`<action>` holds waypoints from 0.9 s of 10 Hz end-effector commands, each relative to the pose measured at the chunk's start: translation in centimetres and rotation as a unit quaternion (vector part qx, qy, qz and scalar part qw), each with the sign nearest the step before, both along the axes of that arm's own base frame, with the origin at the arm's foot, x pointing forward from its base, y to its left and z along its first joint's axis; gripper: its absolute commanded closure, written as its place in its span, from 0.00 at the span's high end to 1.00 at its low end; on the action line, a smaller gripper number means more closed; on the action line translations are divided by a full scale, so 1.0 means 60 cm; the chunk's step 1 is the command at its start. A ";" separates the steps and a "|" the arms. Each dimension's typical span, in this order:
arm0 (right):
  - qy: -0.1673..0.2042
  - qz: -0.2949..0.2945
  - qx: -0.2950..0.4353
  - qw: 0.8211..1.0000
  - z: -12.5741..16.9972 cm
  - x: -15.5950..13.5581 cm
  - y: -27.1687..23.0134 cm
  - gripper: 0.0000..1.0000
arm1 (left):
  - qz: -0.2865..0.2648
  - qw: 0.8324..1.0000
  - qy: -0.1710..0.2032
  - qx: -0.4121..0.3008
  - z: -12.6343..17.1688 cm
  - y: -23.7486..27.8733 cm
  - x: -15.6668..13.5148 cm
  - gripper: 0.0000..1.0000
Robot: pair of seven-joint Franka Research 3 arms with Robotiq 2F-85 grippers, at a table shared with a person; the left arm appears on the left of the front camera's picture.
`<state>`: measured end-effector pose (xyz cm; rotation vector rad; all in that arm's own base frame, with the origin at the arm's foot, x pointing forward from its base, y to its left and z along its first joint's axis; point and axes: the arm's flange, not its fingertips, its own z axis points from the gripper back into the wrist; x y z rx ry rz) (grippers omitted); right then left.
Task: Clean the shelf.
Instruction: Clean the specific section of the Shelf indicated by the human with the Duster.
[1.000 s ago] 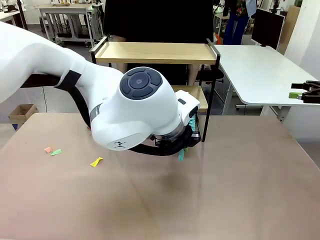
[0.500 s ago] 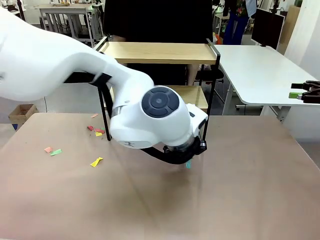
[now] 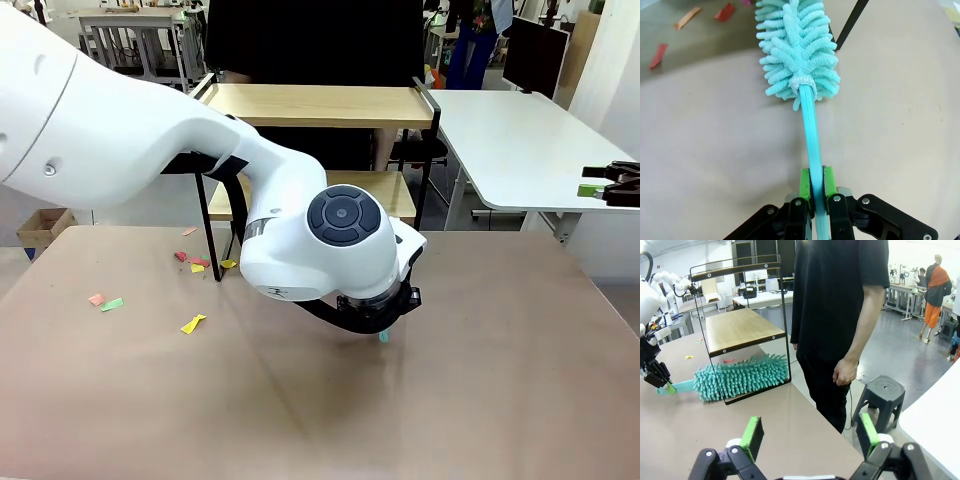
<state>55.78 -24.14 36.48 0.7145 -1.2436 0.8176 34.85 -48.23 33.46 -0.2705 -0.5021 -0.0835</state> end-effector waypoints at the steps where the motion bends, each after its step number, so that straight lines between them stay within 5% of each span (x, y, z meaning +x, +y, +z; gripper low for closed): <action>1: -0.002 0.001 0.000 1.000 0.005 0.000 0.003 1.00 | 0.001 1.000 0.001 -0.005 0.005 0.014 -0.005 0.13; 9: -0.002 0.001 0.000 1.000 0.005 0.000 0.003 1.00 | 0.068 0.996 0.040 0.042 0.029 0.136 0.026 0.13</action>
